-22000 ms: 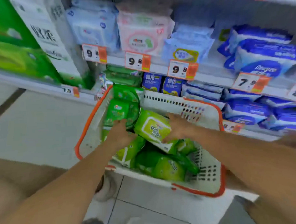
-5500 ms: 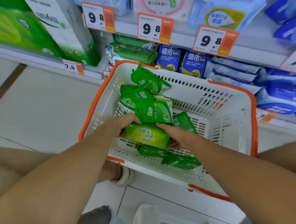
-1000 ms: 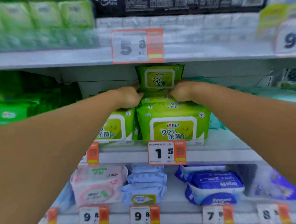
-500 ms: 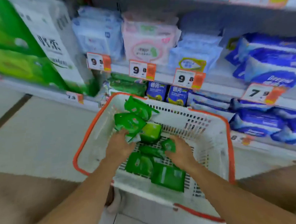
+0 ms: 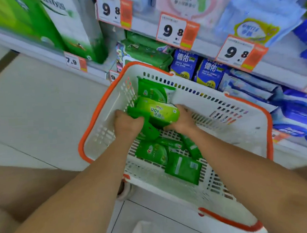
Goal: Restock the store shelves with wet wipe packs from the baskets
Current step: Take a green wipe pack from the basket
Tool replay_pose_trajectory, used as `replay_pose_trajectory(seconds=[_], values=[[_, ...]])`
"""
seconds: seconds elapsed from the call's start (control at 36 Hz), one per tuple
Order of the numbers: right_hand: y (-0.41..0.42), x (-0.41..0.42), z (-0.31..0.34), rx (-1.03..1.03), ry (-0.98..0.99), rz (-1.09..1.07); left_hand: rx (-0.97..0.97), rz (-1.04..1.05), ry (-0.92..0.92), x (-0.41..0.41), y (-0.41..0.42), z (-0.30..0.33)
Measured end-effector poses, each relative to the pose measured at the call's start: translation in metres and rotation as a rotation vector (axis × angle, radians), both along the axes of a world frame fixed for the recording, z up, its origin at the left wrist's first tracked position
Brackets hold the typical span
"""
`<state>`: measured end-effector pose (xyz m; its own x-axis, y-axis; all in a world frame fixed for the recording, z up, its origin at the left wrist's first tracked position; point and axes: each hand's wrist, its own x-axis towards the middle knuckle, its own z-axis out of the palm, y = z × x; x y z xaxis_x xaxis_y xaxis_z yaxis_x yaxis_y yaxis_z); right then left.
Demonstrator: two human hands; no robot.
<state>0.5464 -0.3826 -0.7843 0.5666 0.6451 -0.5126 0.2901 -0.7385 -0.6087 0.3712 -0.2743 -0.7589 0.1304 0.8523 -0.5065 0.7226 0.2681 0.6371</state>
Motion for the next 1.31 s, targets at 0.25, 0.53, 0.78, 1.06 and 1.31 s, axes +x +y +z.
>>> replay_pose_trajectory(seconds=[0.25,0.53,0.78,1.06,1.31], values=[[-0.019,-0.032,-0.009,-0.047,-0.386,0.129,0.283,-0.127,0.015,0.008,0.002,0.000],[-0.107,0.014,0.020,0.088,-0.637,0.434,0.316,-0.495,0.066,0.026,-0.011,0.000],[-0.171,0.049,0.088,0.251,-0.875,0.454,-0.384,-0.438,-0.118,0.053,-0.048,0.036],[-0.177,0.048,0.206,0.746,-1.008,0.460,-0.887,-0.188,-0.882,0.075,-0.088,0.161],[-0.152,0.057,0.358,0.719,0.386,-0.030,-0.313,-0.361,-1.057,0.084,-0.080,0.315]])
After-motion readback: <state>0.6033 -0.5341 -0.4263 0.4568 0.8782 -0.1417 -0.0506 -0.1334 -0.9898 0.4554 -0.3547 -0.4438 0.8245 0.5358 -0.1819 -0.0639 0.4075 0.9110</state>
